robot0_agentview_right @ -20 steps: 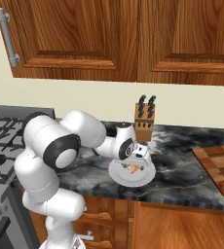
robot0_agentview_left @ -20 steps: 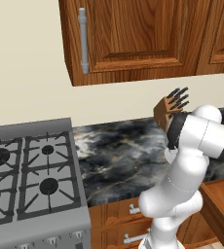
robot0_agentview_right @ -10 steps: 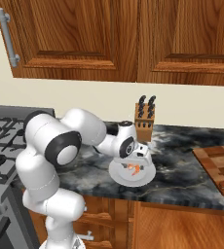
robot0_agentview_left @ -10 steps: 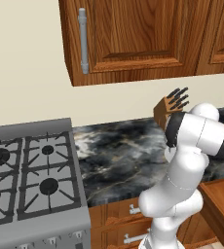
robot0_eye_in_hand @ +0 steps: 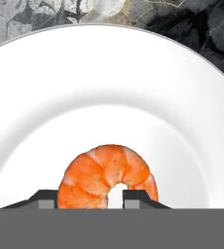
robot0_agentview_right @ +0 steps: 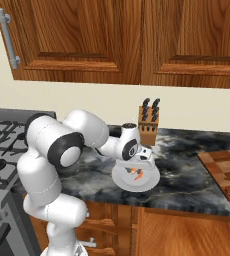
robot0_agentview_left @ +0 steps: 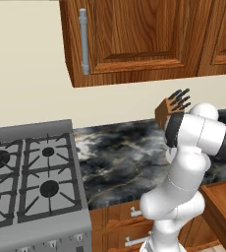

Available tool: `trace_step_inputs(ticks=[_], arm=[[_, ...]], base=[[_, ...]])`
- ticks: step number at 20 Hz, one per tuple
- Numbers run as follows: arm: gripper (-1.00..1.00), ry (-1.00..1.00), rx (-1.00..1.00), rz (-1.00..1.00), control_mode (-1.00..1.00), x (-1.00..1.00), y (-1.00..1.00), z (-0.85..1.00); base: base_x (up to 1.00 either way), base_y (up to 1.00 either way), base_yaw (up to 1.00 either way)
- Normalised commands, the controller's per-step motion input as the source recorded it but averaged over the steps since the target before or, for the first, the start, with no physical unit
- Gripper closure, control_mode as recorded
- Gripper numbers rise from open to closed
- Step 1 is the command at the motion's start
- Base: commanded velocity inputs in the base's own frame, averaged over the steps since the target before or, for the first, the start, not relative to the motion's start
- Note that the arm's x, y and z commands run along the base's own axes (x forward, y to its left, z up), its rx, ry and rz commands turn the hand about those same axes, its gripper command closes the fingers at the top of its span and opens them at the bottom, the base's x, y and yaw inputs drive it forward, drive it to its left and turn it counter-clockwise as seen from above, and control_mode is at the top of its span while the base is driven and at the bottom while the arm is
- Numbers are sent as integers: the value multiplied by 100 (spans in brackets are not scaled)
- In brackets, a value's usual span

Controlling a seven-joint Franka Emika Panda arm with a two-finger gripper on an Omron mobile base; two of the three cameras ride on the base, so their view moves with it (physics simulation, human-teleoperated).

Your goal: Pick up the knife from the drawer and place it on the cutting board. Then place the meat from the plate to the cutting board.

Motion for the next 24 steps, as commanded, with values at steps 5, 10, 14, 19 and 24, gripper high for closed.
trace_step_inputs(ticks=[5,10,14,19,24], arm=[[100,0,1,0,-100,0,0,-1],[100,0,2,-1,-100,-2,0,4],[100,0,2,-4,-100,-12,-6,23],[100,0,2,-9,-100,-16,-27,39],[100,-4,0,-11,-100,-22,-33,39]], base=[[0,0,0],[0,0,0],[0,0,0],[0,0,0],[0,0,0]])
